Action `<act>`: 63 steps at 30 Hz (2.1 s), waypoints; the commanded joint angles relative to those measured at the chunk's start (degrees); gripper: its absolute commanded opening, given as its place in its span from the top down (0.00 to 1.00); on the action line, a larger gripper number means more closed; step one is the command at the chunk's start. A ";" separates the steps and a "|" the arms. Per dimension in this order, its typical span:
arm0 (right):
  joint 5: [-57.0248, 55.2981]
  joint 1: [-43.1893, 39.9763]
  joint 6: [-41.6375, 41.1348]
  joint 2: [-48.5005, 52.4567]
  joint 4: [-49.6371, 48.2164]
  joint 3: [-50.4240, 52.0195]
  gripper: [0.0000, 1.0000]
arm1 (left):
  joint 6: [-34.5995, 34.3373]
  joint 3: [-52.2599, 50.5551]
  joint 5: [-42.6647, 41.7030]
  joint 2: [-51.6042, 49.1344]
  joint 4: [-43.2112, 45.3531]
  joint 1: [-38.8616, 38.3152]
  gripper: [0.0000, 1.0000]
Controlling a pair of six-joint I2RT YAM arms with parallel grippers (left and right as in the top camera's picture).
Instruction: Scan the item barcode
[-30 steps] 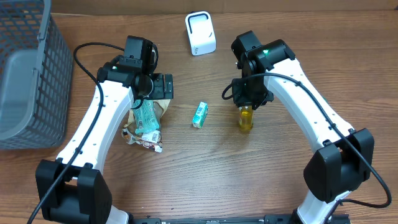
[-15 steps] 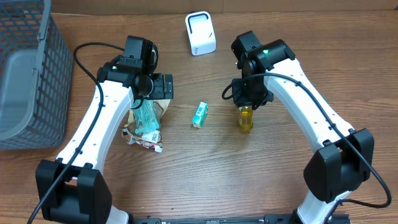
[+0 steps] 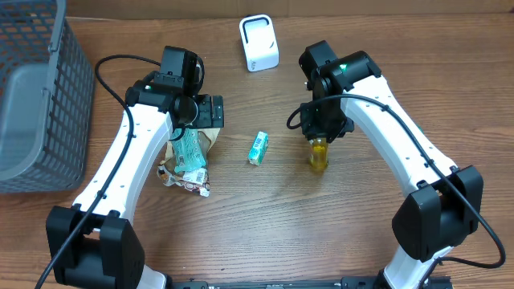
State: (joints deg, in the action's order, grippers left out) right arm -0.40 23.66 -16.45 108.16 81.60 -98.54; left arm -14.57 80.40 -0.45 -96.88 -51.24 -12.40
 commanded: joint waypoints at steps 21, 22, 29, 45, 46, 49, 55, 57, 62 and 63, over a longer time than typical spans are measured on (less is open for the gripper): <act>-2.56 -0.15 0.42 -7.19 2.62 -0.04 0.81 | 0.85 1.09 -0.22 -0.11 0.11 -0.37 0.00; -2.56 -0.15 0.42 -7.19 2.19 -0.04 0.81 | 0.85 1.09 -0.22 -0.11 0.09 -0.37 0.00; -2.60 -0.15 -0.26 -7.19 -1.05 -0.02 0.81 | 0.85 1.09 -0.22 -0.11 0.11 -0.37 0.00; -7.52 5.33 -6.49 -21.70 -0.44 -0.02 0.82 | 0.85 1.09 -0.22 -0.11 0.11 -0.37 0.00; -7.52 5.60 -6.51 -22.43 -0.22 0.17 0.82 | 0.85 1.09 -0.22 -0.11 0.11 -0.37 0.00; -7.52 5.64 -6.51 -24.26 -1.79 3.21 0.82 | 0.85 1.09 -0.22 -0.11 0.09 -0.37 0.00; -7.45 5.64 -6.54 -28.39 -15.28 18.27 0.82 | 0.85 1.09 -0.22 -0.11 0.11 -0.37 0.00; -7.28 5.64 -6.54 -28.89 -18.69 21.94 0.82 | 0.85 1.09 -0.22 -0.11 0.11 -0.37 0.00; -7.34 5.64 -6.45 -28.87 -26.51 29.27 0.82 | 0.85 1.09 -0.22 -0.11 0.11 -0.37 0.00; -7.34 5.64 -6.29 -28.87 -27.50 30.01 0.82 | 0.85 1.09 -0.22 -0.11 0.11 -0.37 0.00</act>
State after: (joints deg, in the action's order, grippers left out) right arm -6.87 29.08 -22.48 81.69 56.12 -70.00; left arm -14.57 80.40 -0.45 -96.88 -51.24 -12.40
